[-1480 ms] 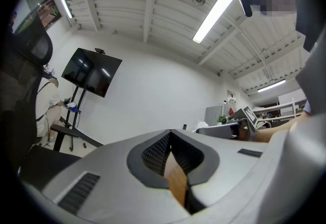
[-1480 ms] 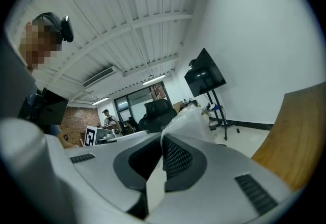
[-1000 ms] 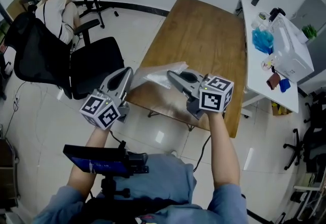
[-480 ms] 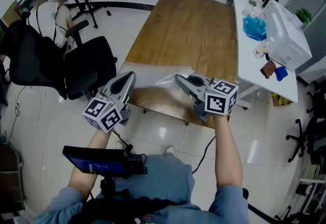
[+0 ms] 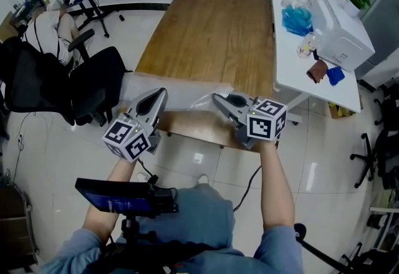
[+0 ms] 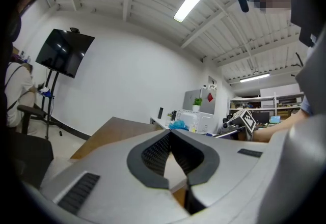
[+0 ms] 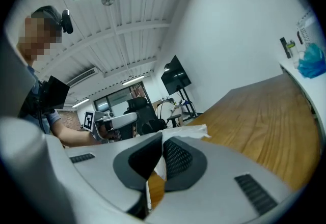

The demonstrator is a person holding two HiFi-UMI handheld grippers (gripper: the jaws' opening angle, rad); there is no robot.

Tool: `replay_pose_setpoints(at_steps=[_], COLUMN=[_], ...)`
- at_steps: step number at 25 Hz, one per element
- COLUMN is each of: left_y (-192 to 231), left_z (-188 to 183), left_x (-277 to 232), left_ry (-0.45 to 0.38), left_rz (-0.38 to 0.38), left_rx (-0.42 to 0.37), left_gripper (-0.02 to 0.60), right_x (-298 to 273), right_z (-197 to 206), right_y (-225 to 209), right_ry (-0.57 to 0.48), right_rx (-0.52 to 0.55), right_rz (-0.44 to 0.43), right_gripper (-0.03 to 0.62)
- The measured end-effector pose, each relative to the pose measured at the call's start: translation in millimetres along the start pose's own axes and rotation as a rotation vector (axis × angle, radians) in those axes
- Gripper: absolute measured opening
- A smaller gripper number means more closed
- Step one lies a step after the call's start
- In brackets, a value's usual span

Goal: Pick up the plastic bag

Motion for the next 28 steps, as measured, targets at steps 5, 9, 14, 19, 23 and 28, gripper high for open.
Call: replay_pose_setpoints(at_steps=[5, 9, 14, 19, 23, 28], left_y=[-22, -38, -50, -50, -54, -59], left_z=[20, 32, 40, 45, 50, 57], left_x=[-21, -37, -48, -54, -61, -70], left_ry=[0.029, 0.042, 0.064, 0.072, 0.083, 0.097], left_rz=[0.024, 0.037, 0.051, 0.039, 0.052, 0.065], left_rx=[0.001, 0.006, -0.010, -0.003, -0.003, 0.001], left_gripper=[0.008, 0.009, 0.009, 0.008, 0.009, 0.008], right_x=[35, 57, 73, 85, 93, 101], right_z=[18, 33, 47, 59, 64, 77], right_y=[-15, -29, -45, -54, -62, -68], right_ry=[0.020, 0.064, 0.141, 0.221, 0.291, 0.385], right_rx=[-0.034, -0.056, -0.055, -0.037, 0.022, 0.159], right_rz=[0.026, 0.035, 0.048, 0.050, 0.101, 0.230], right_gripper=[0.001, 0.001, 0.001, 0.000, 0.000, 0.031])
Point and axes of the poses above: the fingertips, and each gripper's own axes: x backward along the fingers, y to its left, z out of its underside, the point moved 8 cm from there along x, backward along the fingers, and after that the axes turned 14 degrees about x, right-handed, at the moved point
